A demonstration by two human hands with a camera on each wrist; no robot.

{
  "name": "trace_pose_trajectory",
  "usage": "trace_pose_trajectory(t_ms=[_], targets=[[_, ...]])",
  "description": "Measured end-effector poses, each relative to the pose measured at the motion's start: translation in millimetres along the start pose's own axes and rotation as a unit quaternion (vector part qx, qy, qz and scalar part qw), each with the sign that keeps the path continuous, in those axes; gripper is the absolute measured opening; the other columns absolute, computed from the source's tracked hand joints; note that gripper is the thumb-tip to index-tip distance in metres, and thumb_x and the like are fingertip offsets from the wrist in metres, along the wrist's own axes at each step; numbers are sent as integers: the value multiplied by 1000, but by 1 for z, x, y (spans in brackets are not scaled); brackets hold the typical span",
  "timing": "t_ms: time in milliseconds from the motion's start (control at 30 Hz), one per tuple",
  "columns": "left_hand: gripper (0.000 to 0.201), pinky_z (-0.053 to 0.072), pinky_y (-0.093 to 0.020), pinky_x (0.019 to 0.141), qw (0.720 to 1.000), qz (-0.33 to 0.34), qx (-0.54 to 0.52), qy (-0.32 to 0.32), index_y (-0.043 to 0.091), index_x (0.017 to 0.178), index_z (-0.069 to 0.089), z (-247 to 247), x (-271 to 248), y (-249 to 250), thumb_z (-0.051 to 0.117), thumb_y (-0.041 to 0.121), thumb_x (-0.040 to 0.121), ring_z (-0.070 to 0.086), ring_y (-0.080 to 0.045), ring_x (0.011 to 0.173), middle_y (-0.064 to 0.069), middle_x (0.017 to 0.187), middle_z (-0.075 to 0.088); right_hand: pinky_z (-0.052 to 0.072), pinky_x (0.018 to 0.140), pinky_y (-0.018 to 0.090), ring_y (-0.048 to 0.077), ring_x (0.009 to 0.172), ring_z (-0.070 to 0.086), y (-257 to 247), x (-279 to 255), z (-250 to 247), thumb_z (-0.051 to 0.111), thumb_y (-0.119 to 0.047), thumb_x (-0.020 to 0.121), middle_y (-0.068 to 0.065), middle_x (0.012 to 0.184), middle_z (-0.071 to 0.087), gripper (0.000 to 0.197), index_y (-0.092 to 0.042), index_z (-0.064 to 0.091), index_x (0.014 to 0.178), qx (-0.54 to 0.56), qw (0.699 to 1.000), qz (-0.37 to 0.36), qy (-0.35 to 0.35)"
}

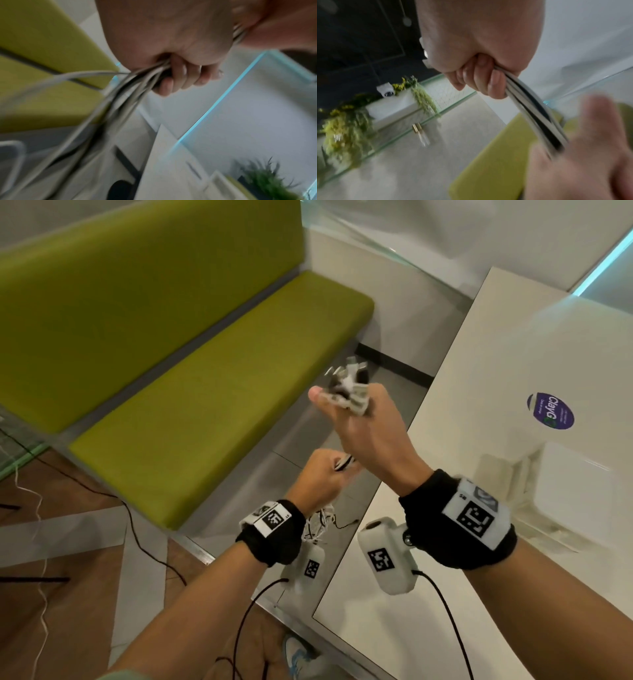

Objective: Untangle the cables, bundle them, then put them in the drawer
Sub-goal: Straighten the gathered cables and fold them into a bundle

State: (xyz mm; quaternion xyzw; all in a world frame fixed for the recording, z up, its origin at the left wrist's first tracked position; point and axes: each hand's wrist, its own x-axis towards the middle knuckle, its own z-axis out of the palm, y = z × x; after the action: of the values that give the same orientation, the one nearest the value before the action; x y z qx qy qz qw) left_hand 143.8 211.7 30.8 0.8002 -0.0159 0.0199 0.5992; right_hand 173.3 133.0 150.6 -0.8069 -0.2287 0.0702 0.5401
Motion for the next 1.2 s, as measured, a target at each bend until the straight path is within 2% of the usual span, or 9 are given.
trace_pose_trajectory(t_ms=[133, 367, 467, 567, 667, 900, 1033, 1133, 1200], targets=[[52, 16, -31, 48, 998, -2, -28, 50, 21, 49, 28, 4, -7, -26, 58, 37, 88, 19, -11, 44, 9, 46, 25, 24, 46, 30, 13, 46, 25, -15, -4, -4, 59, -18, 94, -6, 48, 28, 44, -18, 38, 56, -12, 999, -27, 13], [58, 32, -28, 46, 996, -67, -9, 61, 18, 44, 44, 10, -19, -84, 59, 52, 90, 35, -13, 38, 4, 43, 41, 41, 48, 13, 2, 42, 48, -33, -3, -31, 62, -15, 94, -17, 41, 48, 23, -12, 64, 71, 58, 998, -15, 24], [62, 40, -33, 48, 992, -99, 66, 47, 18, 41, 46, 8, -18, -108, 55, 60, 86, 40, -12, 40, 3, 42, 45, 37, 47, 34, 11, 39, 37, -32, -7, -27, 61, -15, 94, -8, 39, 40, 46, -22, 44, 51, 18, 1000, -24, 9], [55, 50, -34, 62, 978, -172, 114, 24, 17, 47, 58, 2, -24, -126, 58, 50, 91, 56, -21, 50, -4, 53, 62, 36, 46, 21, 9, 42, 40, -26, -10, -26, 64, -16, 92, -13, 39, 41, 48, -27, 38, 54, 48, 999, 11, 15], [48, 50, -33, 68, 967, -213, 139, 7, 14, 57, 65, -4, -30, -136, 57, 45, 93, 62, -22, 60, -11, 69, 72, 23, 44, 26, 11, 42, 25, -23, -11, -25, 60, -14, 93, -8, 39, 28, 50, -20, 31, 54, 11, 1000, 1, -17], [38, 48, -28, 66, 928, -322, 182, -35, 11, 74, 73, -32, -45, -171, 56, 37, 96, 60, -14, 60, 2, 61, 65, 27, 47, 40, 18, 46, 27, -35, -2, -40, 61, -12, 91, -5, 44, 27, 47, -16, 29, 57, 37, 999, 4, 26], [44, 52, -36, 80, 905, -370, 207, -45, 12, 66, 69, -43, -44, -184, 56, 43, 95, 69, -32, 80, -11, 77, 73, 24, 44, 21, 8, 44, 24, -36, 5, -40, 62, -12, 91, -10, 45, 28, 38, -14, 40, 60, 5, 1000, -28, 3], [27, 50, -35, 84, 907, -330, 251, -71, 17, 105, 71, -47, -33, -177, 65, 39, 90, 67, -28, 96, -8, 100, 73, 24, 43, 17, 6, 42, 26, -30, 10, -34, 64, -17, 91, -10, 47, 32, 34, -8, 46, 63, -14, 1000, -22, -10], [52, 45, -28, 88, 916, -305, 242, -95, 24, 129, 60, -52, -28, -168, 77, 32, 81, 62, -19, 107, 2, 114, 67, 25, 43, 18, 6, 43, 27, -24, 14, -36, 64, -19, 91, -9, 49, 35, 35, -9, 47, 63, -25, 999, -19, 2]])
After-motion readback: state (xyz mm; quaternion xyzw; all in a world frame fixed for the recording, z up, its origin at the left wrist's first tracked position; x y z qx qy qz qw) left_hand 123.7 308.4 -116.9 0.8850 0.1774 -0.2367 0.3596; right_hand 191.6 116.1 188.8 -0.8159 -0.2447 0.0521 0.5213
